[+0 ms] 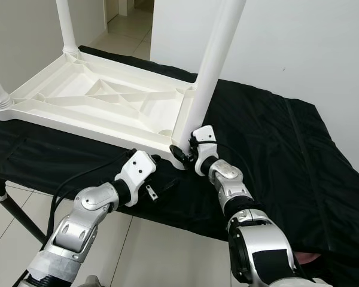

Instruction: Building children table

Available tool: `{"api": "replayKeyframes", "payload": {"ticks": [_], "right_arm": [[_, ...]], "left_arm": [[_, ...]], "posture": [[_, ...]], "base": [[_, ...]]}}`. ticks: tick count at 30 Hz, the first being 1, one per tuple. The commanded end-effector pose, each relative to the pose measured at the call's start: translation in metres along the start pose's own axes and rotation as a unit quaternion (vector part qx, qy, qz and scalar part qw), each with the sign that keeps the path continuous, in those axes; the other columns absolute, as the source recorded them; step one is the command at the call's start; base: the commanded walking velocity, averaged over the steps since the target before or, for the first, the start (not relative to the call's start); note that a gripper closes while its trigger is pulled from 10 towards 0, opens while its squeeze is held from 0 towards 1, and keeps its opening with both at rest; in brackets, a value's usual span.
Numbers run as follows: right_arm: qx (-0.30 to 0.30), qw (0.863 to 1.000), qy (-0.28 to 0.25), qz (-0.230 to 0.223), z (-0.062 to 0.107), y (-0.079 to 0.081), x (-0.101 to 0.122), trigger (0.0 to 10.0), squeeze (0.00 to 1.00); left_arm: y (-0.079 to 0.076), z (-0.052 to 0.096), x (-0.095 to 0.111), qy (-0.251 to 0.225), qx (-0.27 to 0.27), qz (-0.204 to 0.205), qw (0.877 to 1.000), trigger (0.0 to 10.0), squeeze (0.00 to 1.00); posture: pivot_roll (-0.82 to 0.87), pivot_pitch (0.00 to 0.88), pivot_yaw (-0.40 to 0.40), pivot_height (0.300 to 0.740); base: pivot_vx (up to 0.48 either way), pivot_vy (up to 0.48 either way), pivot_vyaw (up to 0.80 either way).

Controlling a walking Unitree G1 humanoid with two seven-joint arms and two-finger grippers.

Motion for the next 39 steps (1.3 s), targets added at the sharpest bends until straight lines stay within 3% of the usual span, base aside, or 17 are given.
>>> {"api": "replayKeyframes", "payload": {"ticks": [1,2,3,4,14,15,18,21,27,35,39], "right_arm": [[0.008,1.000,0.011,-0.003,0.002,0.001,-0.006,0.0,0.00],[0.001,1.000,0.010,0.003,0.005,-0.003,-0.007,3.1,0.00],[0.001,1.000,0.010,0.003,0.005,-0.003,-0.007,3.1,0.00],[-0.005,1.000,0.008,0.004,0.006,-0.005,-0.007,10.0,0.00],[-0.070,0.997,-0.002,0.021,0.007,-0.013,-0.006,10.0,0.00],[-0.090,0.996,-0.014,0.008,0.004,-0.006,-0.005,10.0,0.00],[-0.095,0.995,-0.020,-0.002,0.002,-0.002,-0.005,10.0,0.00],[-0.135,0.990,-0.028,-0.039,-0.001,0.005,-0.009,10.0,0.00],[-0.287,0.954,-0.042,-0.080,0.016,-0.005,-0.018,10.0,0.00],[-0.364,0.928,-0.041,-0.073,0.046,-0.013,-0.017,10.0,0.00],[-0.369,0.926,-0.025,-0.073,0.053,-0.012,-0.021,10.0,0.00]], "left_arm": [[0.005,-0.001,-0.002,0.006,0.034,0.001,0.999,10.0,0.00],[0.006,-0.002,-0.001,0.005,0.033,0.001,0.999,10.0,0.00],[0.006,-0.002,-0.001,0.005,0.033,0.001,0.999,10.0,0.00],[0.006,-0.003,-0.001,0.004,0.032,0.000,0.999,10.0,0.00],[0.005,-0.006,0.001,0.000,0.025,-0.002,1.000,10.0,0.00],[0.003,-0.006,0.001,-0.001,0.022,-0.002,1.000,10.0,0.00],[0.002,-0.006,0.001,-0.001,0.021,-0.002,1.000,10.0,0.00],[0.002,-0.006,0.001,-0.001,0.022,0.000,1.000,10.0,0.00],[-0.001,-0.003,-0.001,0.002,0.020,0.001,1.000,10.0,0.00],[-0.003,-0.003,-0.001,0.002,0.019,0.002,1.000,10.0,0.00],[-0.003,-0.002,-0.001,0.002,0.019,0.002,1.000,10.0,0.00]], "posture": [[0.07,0.000,-0.123,0.740],[0.07,0.000,-0.123,0.740],[0.07,0.000,-0.123,0.740],[0.07,0.000,-0.123,0.740],[0.03,0.000,-0.105,0.740],[0.03,0.000,-0.106,0.740],[0.03,0.000,-0.106,0.740],[0.03,0.000,-0.112,0.740],[0.04,0.000,-0.120,0.740],[0.05,0.000,-0.128,0.740],[0.05,0.000,-0.131,0.740]], "base": [[0.000,0.000,0.00],[0.000,0.000,0.00],[0.000,0.000,0.00],[0.000,0.000,0.00],[0.000,0.000,0.00],[0.000,0.000,0.00],[0.000,0.000,0.00],[0.000,0.000,0.00],[0.000,0.000,0.00],[0.000,0.000,0.00],[0.000,0.000,0.00]]}}
Point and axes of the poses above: a point about 5 cm out from each wrist's last joint towards the gripper, its own z axis pointing back from the gripper into the wrist, its own x axis along the axis of the wrist's last joint, y = z × x, the point moved 6 cm from there along -z, pointing out of the wrist towards the gripper, and after that the axes turned 10 degrees about -z, right-handed, at the moved point
